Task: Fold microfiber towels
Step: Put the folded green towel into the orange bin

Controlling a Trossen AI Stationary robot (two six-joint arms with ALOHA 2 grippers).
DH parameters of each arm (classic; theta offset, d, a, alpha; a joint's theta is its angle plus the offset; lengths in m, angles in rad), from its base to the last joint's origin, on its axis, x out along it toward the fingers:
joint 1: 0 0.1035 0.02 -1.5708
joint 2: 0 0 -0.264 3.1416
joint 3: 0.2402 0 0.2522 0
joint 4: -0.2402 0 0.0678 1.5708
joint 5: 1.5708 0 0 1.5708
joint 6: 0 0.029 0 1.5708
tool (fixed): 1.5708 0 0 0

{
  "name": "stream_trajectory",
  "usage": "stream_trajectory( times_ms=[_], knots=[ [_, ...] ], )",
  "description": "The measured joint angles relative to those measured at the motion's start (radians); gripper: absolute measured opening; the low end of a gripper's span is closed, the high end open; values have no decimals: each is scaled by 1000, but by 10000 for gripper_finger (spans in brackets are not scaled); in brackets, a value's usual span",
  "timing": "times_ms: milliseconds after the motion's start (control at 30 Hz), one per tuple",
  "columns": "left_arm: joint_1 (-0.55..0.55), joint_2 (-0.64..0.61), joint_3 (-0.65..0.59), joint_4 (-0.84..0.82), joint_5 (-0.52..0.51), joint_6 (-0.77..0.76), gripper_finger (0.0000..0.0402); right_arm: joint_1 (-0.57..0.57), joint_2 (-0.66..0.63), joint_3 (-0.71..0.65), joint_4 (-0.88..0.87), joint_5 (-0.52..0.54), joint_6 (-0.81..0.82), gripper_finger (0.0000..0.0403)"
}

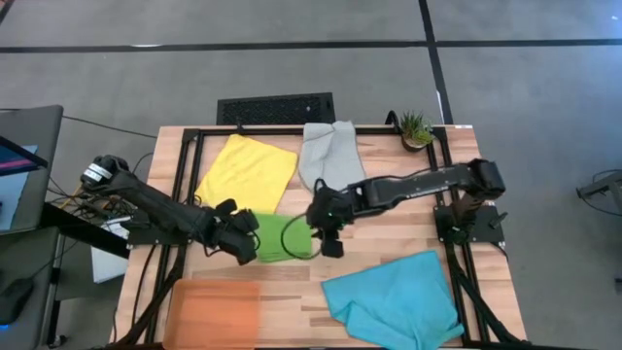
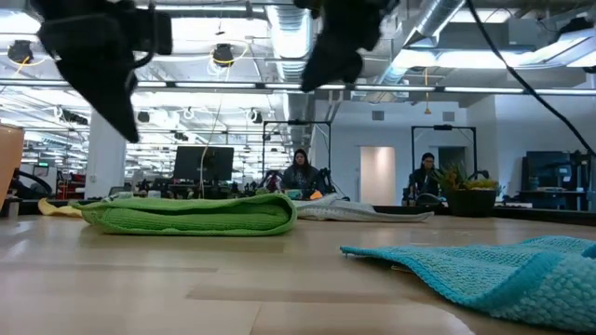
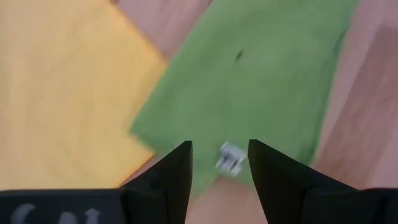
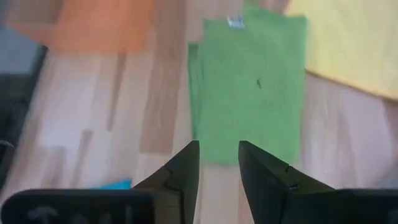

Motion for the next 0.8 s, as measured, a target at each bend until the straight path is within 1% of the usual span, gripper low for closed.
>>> stream_trajectory(
  times_ms=[133, 167, 267, 400, 500, 600, 667, 800],
  knots=[
    [33, 1, -27, 93, 33, 1, 150, 4, -24, -82, -3, 16, 99, 133],
    [38, 1, -33, 107, 41, 6, 150, 3, -24, -107, 9, 38, 98, 132],
    [40, 1, -50, 135, 48, 40, 150, 14, -12, -175, 54, 140, -22, 129],
    [39, 1, -50, 141, 49, 47, 150, 35, 45, -233, 150, 146, -190, 128],
    [39, 1, -50, 139, 50, 47, 150, 54, 88, -245, 242, 147, -341, 128],
    [39, 0, -50, 139, 68, 50, 150, 71, 139, -252, 288, 147, -473, 128],
    [39, 0, -50, 140, 72, 50, 150, 81, 170, -249, 337, 150, -536, 128],
    [39, 0, -49, 139, 74, 50, 150, 97, 206, -249, 370, 231, -595, 128]
  ],
)
